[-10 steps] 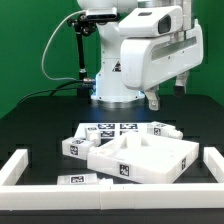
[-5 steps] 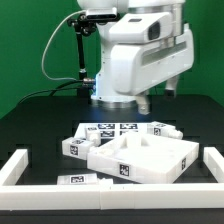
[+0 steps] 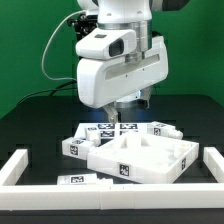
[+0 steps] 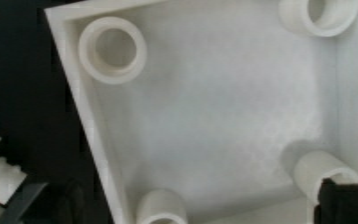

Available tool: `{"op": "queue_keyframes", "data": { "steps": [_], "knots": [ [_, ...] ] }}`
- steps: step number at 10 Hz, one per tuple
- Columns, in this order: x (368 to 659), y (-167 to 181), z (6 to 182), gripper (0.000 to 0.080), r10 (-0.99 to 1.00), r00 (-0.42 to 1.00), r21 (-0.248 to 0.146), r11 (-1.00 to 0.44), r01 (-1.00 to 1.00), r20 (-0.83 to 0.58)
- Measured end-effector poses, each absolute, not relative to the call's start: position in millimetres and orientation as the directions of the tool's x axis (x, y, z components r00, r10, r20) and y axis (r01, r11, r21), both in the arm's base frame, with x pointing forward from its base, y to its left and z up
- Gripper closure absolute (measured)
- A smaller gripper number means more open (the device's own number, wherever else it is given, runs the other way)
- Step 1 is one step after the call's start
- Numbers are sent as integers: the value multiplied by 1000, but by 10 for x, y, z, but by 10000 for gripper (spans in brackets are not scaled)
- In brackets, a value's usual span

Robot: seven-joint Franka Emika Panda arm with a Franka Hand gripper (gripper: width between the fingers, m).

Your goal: Assemble one leg

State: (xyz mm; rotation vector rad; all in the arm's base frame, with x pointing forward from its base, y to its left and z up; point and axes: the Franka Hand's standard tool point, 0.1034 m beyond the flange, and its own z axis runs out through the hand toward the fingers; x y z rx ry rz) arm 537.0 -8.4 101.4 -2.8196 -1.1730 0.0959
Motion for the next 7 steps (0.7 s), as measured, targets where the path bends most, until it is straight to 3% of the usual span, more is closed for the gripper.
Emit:
{"op": "queue_keyframes", "data": {
  "steps": [3,4,5,6,7],
  "knots": [
    [5357,-104,1005,150,700,713,-104,-712,695,-27],
    [5284,-164,989,150,574,818,-93,-817,569,-36],
    [5192,-180,965,150,448,893,-108,-891,441,-52],
    [5191,-203,955,150,357,932,-153,-926,344,-66],
    [5247,-273,958,150,388,921,-153,-913,378,-43]
  ]
}}
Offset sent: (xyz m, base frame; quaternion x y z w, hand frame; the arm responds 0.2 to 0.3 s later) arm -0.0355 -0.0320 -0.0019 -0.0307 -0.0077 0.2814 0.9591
